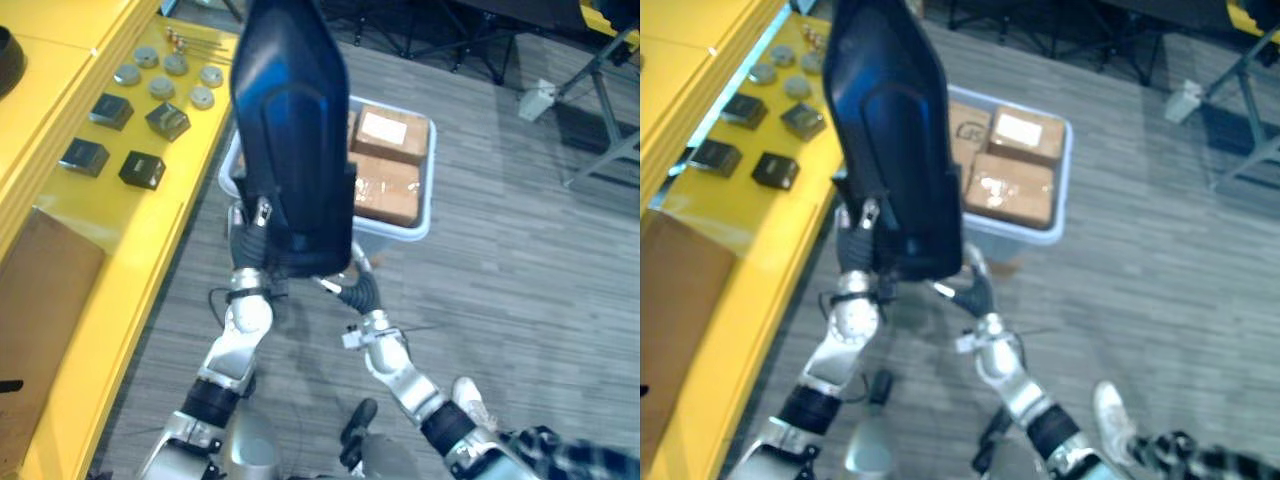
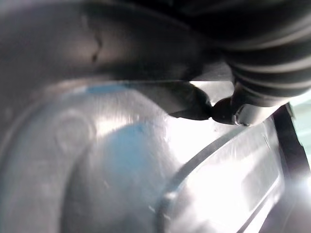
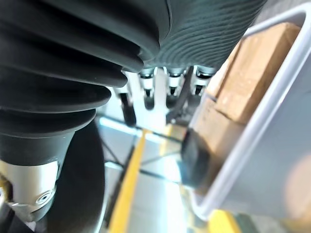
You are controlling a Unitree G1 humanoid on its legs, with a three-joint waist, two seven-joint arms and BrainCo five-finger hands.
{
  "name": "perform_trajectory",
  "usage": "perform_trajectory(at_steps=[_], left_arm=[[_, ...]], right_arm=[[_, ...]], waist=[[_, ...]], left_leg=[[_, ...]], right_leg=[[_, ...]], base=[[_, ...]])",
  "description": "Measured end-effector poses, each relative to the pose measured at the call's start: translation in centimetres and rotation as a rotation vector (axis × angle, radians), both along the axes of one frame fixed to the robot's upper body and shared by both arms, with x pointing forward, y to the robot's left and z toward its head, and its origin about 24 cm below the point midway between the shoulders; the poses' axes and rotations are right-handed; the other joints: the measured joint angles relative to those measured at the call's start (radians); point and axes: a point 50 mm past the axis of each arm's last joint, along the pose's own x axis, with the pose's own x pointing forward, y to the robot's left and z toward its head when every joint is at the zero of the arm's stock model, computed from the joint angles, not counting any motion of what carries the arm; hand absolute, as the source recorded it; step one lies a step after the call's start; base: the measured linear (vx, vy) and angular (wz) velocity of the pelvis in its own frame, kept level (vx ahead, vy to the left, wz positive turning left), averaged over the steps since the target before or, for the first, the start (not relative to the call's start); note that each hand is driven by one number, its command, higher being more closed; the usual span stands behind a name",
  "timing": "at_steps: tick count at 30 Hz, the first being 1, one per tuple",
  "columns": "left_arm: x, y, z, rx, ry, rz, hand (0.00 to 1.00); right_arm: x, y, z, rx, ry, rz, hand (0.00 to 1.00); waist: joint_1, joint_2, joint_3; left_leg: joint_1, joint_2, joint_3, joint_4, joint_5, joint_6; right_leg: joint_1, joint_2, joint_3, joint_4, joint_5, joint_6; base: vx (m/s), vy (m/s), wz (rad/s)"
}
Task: Walk over and take plastic housings, then place them on the shelf
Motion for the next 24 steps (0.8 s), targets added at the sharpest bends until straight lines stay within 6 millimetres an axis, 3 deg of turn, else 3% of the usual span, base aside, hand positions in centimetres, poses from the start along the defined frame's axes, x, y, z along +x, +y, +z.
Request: perform_trajectory(at_steps=[2,5,7,12,14,16,20,24], left_arm=[[-1.1,1.7,-0.9,0.041,-0.005,0.153,1.0],[-2.1,3.1,-2.2,0.102,0.031,0.252,1.0],[-3.2,4.1,-3.1,0.154,0.068,0.326,1.0],[-5.3,5.6,-4.3,0.192,0.113,0.432,1.0],[-5.8,6.2,-4.8,0.176,0.141,0.456,1.0],[-6.5,6.9,-5.7,0.102,0.187,0.481,1.0],[-8.0,7.7,-5.9,-0.061,0.16,0.486,1.0],[-9.0,8.7,-4.7,-0.136,0.082,0.432,1.0]], right_arm=[[0.2,-3.1,1.9,0.167,-0.059,-0.048,0.0],[-0.3,-6.2,3.1,0.298,-0.104,-0.043,0.0],[-1.1,-8.2,2.9,0.386,-0.09,-0.027,0.0],[-4.0,-12.0,-1.1,0.589,0.042,-0.108,0.0],[-4.9,-12.8,-2.5,0.601,0.084,-0.151,0.0],[-6.4,-13.7,-5.1,0.589,0.194,-0.236,0.0],[-7.9,-14.0,-8.2,0.58,0.333,-0.265,0.0],[-7.5,-13.1,-8.7,0.556,0.357,-0.231,0.0]], waist=[[-0.002,0.017,-0.01],[-0.002,0.026,-0.03],[-0.004,0.025,-0.047],[-0.028,0.025,-0.103],[-0.038,0.026,-0.118],[-0.059,0.032,-0.137],[-0.065,0.05,-0.152],[-0.065,0.074,-0.184]], left_leg=[[0.015,0.001,0.006,-0.002,-0.003,0.0],[0.019,0.001,0.014,-0.003,-0.006,0.0],[0.035,0.002,0.024,-0.006,-0.011,0.0],[0.05,0.003,0.041,-0.021,-0.016,0.0],[0.054,0.002,0.051,-0.021,-0.017,0.001],[0.06,0.002,0.054,-0.028,-0.017,0.001],[0.066,0.001,0.056,-0.037,-0.017,0.001],[0.065,-0.003,0.037,-0.038,-0.017,0.001]], right_leg=[[0.01,0.0,0.001,-0.001,0.0,0.0],[0.01,0.0,0.004,-0.003,0.0,0.0],[0.019,0.001,0.012,-0.008,0.0,0.0],[0.024,0.003,0.021,-0.023,0.0,0.001],[0.023,0.002,0.029,-0.029,0.0,0.001],[0.025,0.003,0.029,-0.031,0.003,0.006],[0.028,0.002,0.028,-0.035,0.002,0.007],[0.05,0.001,0.003,-0.045,-0.001,0.012]], base=[[-0.01,-0.013,-0.06],[-0.01,-0.01,-0.07],[0.0,-0.011,-0.11],[0.0,-0.004,-0.07],[0.01,-0.004,-0.16],[0.02,-0.007,-0.05],[0.01,-0.004,-0.01],[0.01,-0.009,0.18]])
